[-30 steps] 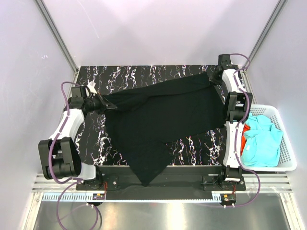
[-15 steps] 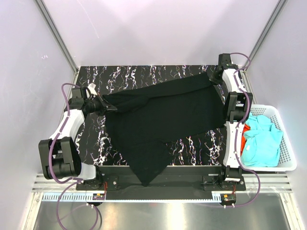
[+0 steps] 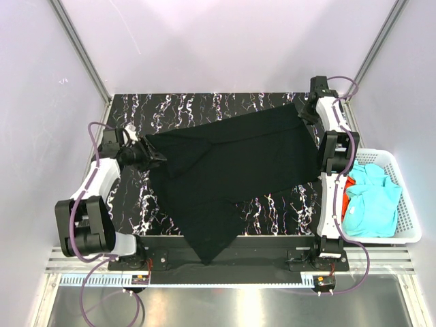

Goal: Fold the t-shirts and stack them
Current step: Fold the tshirt

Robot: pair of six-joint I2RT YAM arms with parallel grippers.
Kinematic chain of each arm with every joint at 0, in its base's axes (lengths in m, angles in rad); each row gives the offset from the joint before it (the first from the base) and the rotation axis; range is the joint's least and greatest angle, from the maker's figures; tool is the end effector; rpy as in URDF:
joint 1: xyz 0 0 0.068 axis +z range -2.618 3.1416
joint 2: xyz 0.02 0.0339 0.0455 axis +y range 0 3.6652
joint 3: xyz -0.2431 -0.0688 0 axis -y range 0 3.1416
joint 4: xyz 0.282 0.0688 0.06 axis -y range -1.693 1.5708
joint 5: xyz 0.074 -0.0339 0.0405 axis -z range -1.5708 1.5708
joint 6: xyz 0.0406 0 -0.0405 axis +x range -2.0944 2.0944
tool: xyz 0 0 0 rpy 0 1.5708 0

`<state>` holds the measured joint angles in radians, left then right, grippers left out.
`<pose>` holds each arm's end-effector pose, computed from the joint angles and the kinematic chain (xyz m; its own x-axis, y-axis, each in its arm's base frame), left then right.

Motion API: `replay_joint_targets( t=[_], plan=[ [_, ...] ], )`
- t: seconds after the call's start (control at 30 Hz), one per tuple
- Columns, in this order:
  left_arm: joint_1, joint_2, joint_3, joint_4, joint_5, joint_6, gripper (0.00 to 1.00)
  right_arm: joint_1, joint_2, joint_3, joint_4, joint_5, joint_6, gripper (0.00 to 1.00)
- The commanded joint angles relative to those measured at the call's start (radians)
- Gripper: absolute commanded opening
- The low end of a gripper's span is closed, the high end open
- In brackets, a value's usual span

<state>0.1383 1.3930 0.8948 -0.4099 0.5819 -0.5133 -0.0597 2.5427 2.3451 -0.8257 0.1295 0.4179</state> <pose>0.3198 0.0220 0.1856 -0.7881 -0.5239 -0.3232 -0.1920 0.7081 -0.6796 0.5672 -0.0392 0.1565 -0.7277 0.4467 -0.5205 0.4613 0.8803 0.1105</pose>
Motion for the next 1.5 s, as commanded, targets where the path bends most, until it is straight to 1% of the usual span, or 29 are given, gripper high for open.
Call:
replay_joint_targets(
  t=[0.0,0.03,0.1,0.17,0.2,0.23,0.27,0.3,0.33,0.37,0.4,0.43,0.47,0.53,0.6,0.7,0.77,0.8,1.03,1.1,1.17,1.2,1.23,1.3,1.33,1.43,1.47],
  plan=[
    [0.018,-0.06,0.064,-0.004,-0.126,0.044,0.52,0.014,-0.084,0.076,-0.043,0.033,0.077,0.41],
    [0.02,-0.045,0.102,-0.006,-0.145,0.042,0.54,0.021,-0.096,0.069,-0.035,-0.003,0.1,0.43],
    [0.021,0.021,0.139,0.003,-0.16,0.033,0.63,0.053,-0.117,0.063,-0.003,-0.063,0.108,0.45],
    [0.023,0.081,0.205,0.009,-0.175,0.032,0.64,0.115,-0.114,0.075,0.006,-0.16,0.108,0.46],
    [0.024,0.119,0.225,0.025,-0.182,0.033,0.64,0.138,-0.111,0.079,0.011,-0.203,0.105,0.46],
    [0.027,0.186,0.269,0.031,-0.186,0.033,0.64,0.187,-0.108,0.077,0.016,-0.282,0.093,0.46],
    [0.032,0.227,0.292,0.037,-0.185,0.039,0.64,0.208,-0.114,0.062,0.028,-0.319,0.09,0.47],
    [0.041,0.262,0.314,0.048,-0.186,0.044,0.62,0.228,-0.122,0.037,0.078,-0.368,0.094,0.47],
    [0.047,0.291,0.357,0.051,-0.185,0.045,0.61,0.254,-0.127,-0.014,0.103,-0.474,0.119,0.47],
    [0.059,0.354,0.377,0.052,-0.185,0.053,0.59,0.271,-0.139,-0.038,0.138,-0.5,0.136,0.48],
    [0.069,0.377,0.397,0.052,-0.182,0.053,0.56,0.281,-0.145,-0.062,0.163,-0.531,0.146,0.49],
    [0.078,0.403,0.424,0.054,-0.174,0.053,0.55,0.291,-0.15,-0.104,0.19,-0.61,0.168,0.49],
    [0.092,0.44,0.438,0.054,-0.174,0.056,0.55,0.316,-0.154,-0.118,0.218,-0.634,0.18,0.5],
    [0.104,0.481,0.478,0.054,-0.169,0.058,0.55,0.352,-0.162,-0.157,0.244,-0.675,0.194,0.52],
    [0.112,0.546,0.506,0.062,-0.151,0.052,0.55,0.373,-0.162,-0.167,0.255,-0.683,0.196,0.52],
    [0.112,0.609,0.552,0.095,-0.114,0.018,0.49,0.383,-0.159,-0.184,0.261,-0.714,0.205,0.52],
    [0.112,0.62,0.549,0.137,-0.102,-0.019,0.43,0.383,-0.173,-0.213,0.26,-0.714,0.2,0.52],
    [0.112,0.633,0.549,0.16,-0.1,-0.025,0.43,0.383,-0.183,-0.242,0.261,-0.703,0.19,0.52],
    [0.112,0.69,0.566,0.215,-0.073,-0.079,0.45,0.383,-0.214,-0.317,0.273,-0.7,0.186,0.52],
    [0.112,0.698,0.559,0.253,-0.06,-0.111,0.49,0.383,-0.213,-0.328,0.28,-0.7,0.194,0.52],
    [0.109,0.719,0.566,0.264,-0.056,-0.125,0.48,0.383,-0.205,-0.331,0.283,-0.706,0.203,0.52],
    [0.109,0.727,0.575,0.264,-0.056,-0.129,0.46,0.383,-0.202,-0.331,0.286,-0.714,0.208,0.52],
    [0.109,0.73,0.576,0.266,-0.059,-0.129,0.38,0.383,-0.199,-0.333,0.287,-0.712,0.211,0.52],
    [0.11,0.738,0.582,0.266,-0.065,-0.133,0.29,0.382,-0.196,-0.336,0.289,-0.702,0.216,0.52],
    [0.11,0.739,0.584,0.263,-0.063,-0.133,0.18,0.382,-0.196,-0.336,0.29,-0.696,0.217,0.51],
    [0.116,0.727,0.582,0.257,-0.07,-0.122,0.0,0.377,-0.196,-0.351,0.29,-0.651,0.243,0.49],
    [0.119,0.721,0.581,0.249,-0.074,-0.117,0.0,0.37,-0.197,-0.362,0.293,-0.633,0.254,0.49]
  ],
)
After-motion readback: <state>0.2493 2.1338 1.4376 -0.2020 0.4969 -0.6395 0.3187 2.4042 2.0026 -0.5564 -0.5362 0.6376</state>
